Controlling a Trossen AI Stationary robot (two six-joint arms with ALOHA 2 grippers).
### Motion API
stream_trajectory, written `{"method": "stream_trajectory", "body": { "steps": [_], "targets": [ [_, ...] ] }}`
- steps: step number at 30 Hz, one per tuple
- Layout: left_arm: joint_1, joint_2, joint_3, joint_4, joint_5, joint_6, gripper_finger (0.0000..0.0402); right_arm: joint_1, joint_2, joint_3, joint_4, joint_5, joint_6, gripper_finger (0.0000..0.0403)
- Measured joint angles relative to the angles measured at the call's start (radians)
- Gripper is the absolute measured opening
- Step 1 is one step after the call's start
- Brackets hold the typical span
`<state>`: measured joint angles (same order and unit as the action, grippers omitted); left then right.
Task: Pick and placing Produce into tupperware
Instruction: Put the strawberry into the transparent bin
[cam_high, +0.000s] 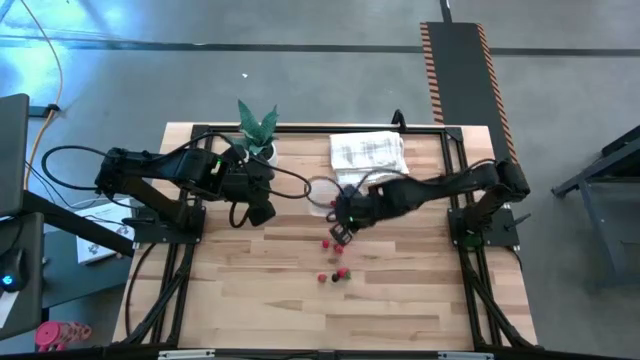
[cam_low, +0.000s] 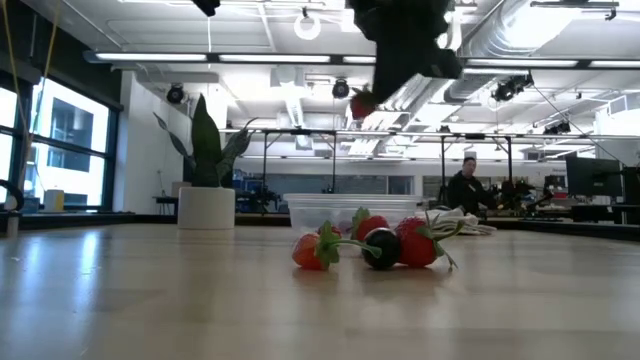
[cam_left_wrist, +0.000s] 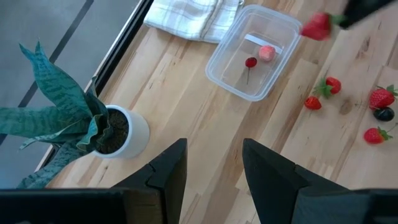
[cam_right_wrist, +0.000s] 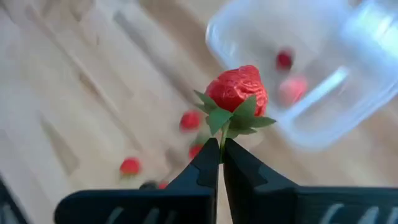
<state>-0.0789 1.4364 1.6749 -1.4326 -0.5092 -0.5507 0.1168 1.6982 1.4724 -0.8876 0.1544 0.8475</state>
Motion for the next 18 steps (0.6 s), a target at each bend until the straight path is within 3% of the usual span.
{"method": "stream_trajectory", "body": {
  "steps": [4,10,18],
  "targets": [
    [0.000,0.000,0.000,0.001,0.000,-0.004,0.0146,-0.076,0.002,0.013,-0.017,0.002,-0.107,0.0000],
    [0.000,0.000,0.000,0.002,0.000,-0.008,0.0146,-0.150,0.002,-0.082,-0.018,-0.032,-0.175,0.0000],
    [0.000,0.000,0.000,0.003,0.000,-0.020,0.0146,-0.201,0.003,-0.256,0.191,-0.089,-0.194,0.0000]
  ]
}}
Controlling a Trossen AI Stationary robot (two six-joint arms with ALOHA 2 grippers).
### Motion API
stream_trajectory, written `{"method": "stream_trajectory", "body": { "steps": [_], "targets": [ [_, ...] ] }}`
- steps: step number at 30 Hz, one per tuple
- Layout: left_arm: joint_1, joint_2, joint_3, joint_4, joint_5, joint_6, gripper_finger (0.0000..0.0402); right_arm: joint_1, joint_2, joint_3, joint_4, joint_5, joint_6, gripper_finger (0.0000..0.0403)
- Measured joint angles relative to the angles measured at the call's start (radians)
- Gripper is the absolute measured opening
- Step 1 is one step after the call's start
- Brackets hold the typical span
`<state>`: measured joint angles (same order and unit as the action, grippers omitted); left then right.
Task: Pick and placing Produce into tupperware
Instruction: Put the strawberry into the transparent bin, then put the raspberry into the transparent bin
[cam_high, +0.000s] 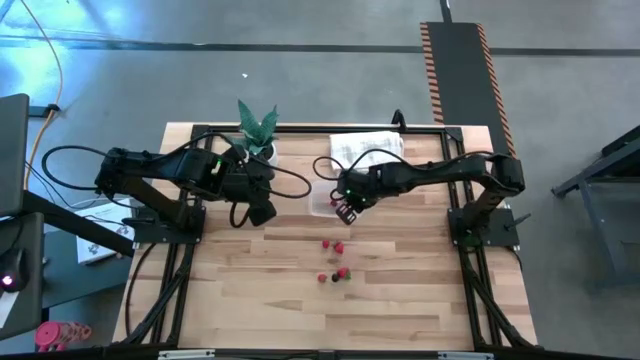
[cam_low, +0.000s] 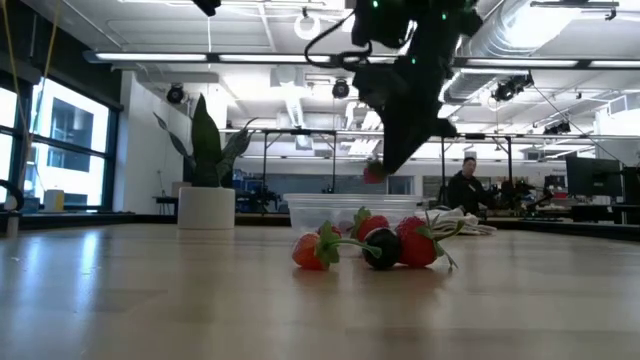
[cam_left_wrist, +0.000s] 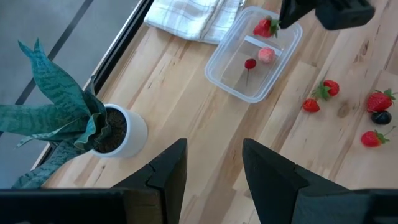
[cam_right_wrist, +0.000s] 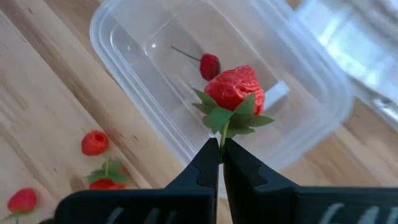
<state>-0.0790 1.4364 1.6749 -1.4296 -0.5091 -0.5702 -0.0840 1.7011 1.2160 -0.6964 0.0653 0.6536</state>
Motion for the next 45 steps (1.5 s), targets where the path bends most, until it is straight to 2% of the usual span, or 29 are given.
{"method": "stream_trajectory", "body": {
  "steps": [4,12,25,32,37,45],
  "targets": [
    [0.000,0.000,0.000,0.000,0.000,-0.011,0.0146,-0.017,0.000,-0.059,0.093,-0.017,0.000,0.0000],
    [0.000,0.000,0.000,0.000,0.000,-0.015,0.0146,-0.028,0.002,-0.086,0.139,-0.067,-0.052,0.0008],
    [0.000,0.001,0.000,0.037,0.004,0.002,0.0146,-0.028,-0.010,-0.086,0.139,-0.109,-0.055,0.0090],
    [0.000,0.028,0.000,0.110,0.012,0.036,0.0146,-0.010,-0.074,0.004,0.004,-0.107,-0.053,0.0108],
    [-0.007,0.103,-0.001,0.122,0.024,0.084,0.0146,0.036,-0.136,0.073,-0.093,-0.060,-0.059,0.0108],
    [-0.057,0.296,-0.002,0.361,0.155,0.280,0.0146,0.113,-0.239,0.112,-0.192,0.053,0.001,0.0108]
  ]
}}
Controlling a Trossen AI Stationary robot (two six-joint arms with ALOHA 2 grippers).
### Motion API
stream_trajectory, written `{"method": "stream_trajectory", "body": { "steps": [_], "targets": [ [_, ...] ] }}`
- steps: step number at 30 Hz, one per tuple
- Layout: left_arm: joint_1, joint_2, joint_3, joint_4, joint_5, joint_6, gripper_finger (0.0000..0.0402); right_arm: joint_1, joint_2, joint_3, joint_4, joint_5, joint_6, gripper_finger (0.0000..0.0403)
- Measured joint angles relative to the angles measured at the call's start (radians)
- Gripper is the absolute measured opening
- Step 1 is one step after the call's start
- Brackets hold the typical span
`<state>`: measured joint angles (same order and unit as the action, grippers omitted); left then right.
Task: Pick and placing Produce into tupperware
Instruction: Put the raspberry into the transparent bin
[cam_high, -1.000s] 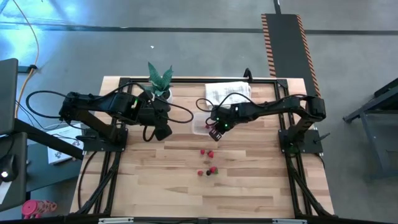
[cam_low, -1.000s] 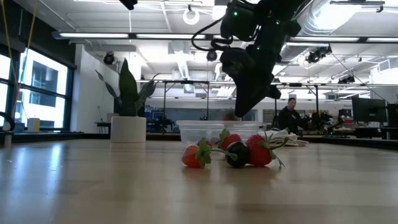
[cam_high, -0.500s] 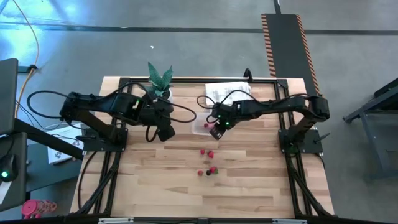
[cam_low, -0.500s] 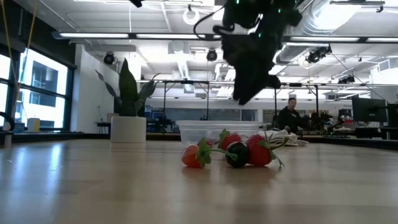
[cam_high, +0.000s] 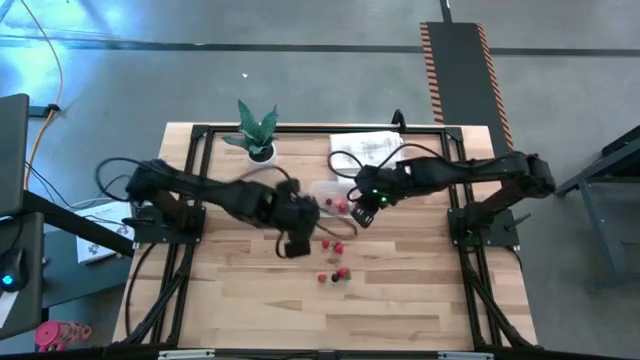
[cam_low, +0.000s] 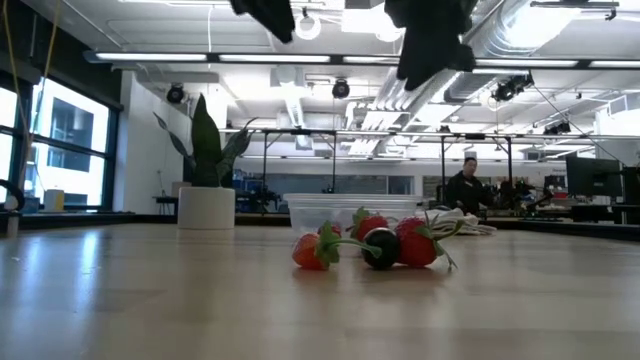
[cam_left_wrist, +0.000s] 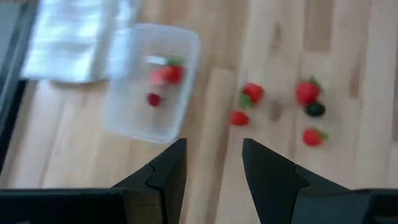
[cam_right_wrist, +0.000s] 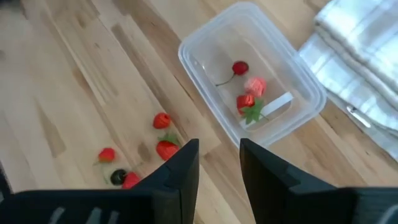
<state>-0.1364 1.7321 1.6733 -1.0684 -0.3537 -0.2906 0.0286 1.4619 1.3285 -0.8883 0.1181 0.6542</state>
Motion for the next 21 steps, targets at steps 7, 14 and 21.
{"method": "stream_trajectory", "body": {
  "steps": [7,14,21],
  "targets": [
    [-0.007,0.151,0.001,0.053,0.033,-0.203,0.0146,0.046,-0.048,-0.001,-0.065,0.068,0.065,0.0108],
    [-0.012,0.277,0.001,0.172,0.137,-0.255,0.0146,0.060,-0.060,-0.002,-0.090,0.072,0.049,0.0108],
    [-0.003,0.350,0.000,0.171,0.133,-0.256,0.0146,0.070,-0.083,-0.002,-0.113,0.040,-0.004,0.0108]
  ]
}}
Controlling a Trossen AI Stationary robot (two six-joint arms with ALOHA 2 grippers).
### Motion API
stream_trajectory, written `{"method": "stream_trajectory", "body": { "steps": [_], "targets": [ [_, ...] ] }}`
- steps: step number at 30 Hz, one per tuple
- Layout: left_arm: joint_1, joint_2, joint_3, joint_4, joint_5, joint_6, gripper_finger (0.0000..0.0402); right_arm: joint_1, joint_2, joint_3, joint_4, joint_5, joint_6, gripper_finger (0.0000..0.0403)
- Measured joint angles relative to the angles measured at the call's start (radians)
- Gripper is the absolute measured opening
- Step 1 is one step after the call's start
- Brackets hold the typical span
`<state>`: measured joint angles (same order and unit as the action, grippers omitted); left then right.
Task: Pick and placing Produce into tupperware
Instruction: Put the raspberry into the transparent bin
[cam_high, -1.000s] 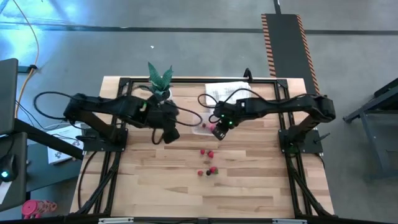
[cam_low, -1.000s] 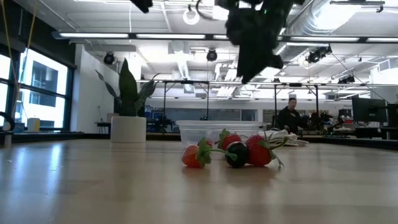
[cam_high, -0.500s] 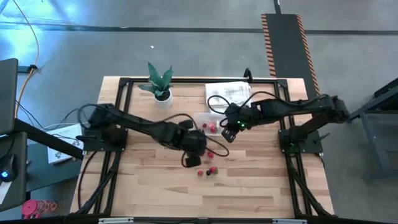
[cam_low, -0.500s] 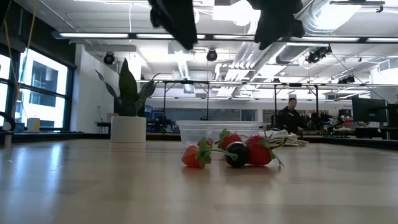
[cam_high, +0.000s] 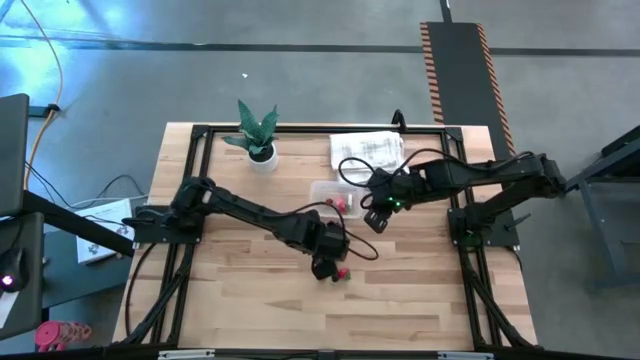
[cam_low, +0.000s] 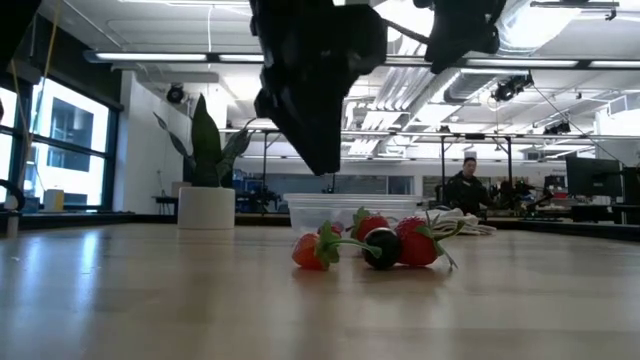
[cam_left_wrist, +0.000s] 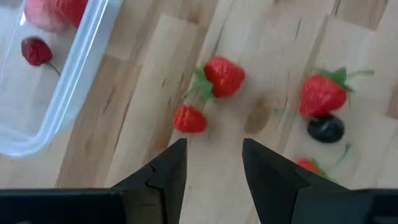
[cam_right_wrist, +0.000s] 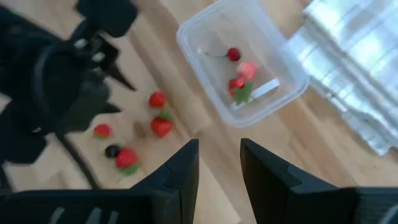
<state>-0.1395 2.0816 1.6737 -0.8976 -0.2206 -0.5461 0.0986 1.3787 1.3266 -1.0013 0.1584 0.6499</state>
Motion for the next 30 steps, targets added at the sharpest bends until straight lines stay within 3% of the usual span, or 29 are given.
{"method": "stream_trajectory", "body": {
  "steps": [5,18,30],
  "targets": [
    [0.024,0.020,0.003,0.025,0.013,0.003,0.0146,0.017,-0.073,0.000,-0.042,-0.002,0.002,0.0108],
    [0.077,0.055,0.000,0.014,0.091,0.093,0.0146,0.072,-0.362,0.000,-0.199,0.144,0.205,0.0108],
    [0.103,0.114,0.001,0.064,0.135,0.151,0.0146,0.088,-0.387,0.000,-0.205,0.176,0.233,0.0108]
  ]
}}
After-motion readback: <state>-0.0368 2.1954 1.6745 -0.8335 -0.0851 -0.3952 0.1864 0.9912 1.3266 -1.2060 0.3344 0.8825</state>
